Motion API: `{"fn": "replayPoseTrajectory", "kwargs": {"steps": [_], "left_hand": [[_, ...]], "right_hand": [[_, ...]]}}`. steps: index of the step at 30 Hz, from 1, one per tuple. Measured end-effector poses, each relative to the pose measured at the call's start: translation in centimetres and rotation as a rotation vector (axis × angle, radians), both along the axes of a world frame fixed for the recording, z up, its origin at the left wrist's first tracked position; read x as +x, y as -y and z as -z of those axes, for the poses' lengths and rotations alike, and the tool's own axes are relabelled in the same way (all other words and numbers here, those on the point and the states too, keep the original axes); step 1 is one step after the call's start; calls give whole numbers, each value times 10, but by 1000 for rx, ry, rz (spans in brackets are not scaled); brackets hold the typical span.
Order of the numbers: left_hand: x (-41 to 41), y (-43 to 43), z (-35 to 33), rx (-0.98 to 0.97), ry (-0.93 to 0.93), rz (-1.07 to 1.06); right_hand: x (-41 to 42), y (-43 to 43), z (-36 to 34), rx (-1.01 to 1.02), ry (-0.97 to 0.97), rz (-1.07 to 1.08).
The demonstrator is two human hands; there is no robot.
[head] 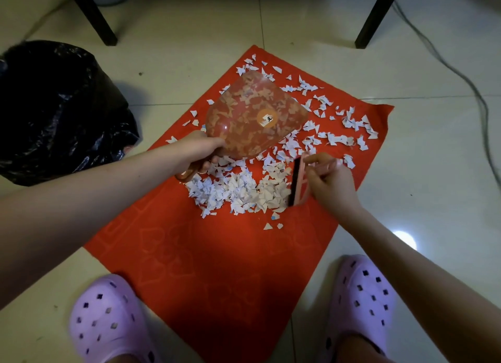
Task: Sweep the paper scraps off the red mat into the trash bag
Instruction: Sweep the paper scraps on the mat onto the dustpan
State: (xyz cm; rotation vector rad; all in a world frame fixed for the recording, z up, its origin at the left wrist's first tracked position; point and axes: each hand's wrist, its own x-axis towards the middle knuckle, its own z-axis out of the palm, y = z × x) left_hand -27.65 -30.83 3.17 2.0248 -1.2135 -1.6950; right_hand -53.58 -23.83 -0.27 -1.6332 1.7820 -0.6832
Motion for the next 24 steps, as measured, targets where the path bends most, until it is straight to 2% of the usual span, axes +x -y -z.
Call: {"fn": "replayPoseTrajectory", "kwargs": {"steps": [3,6,8,10,12,24], "left_hand": [[-2,3,-1,-4,-8,13],[-2,5,-2,-3,-15,14],[-3,6,-4,-1,-12,12],[-6,5,-6,-3,-5,11],[-8,5,-7,-11,-6,13],[-27,8,5,5,-35,16]], "right_hand": [[-4,7,-9,-114,65,100],[-17,9,-11,-104,-123,152],[-23,8,-7,4,-214,117],[-23,5,-5,92,-59,103],[-19,4,-7,46,100,140],[-34,17,-15,-73,8,253]]}}
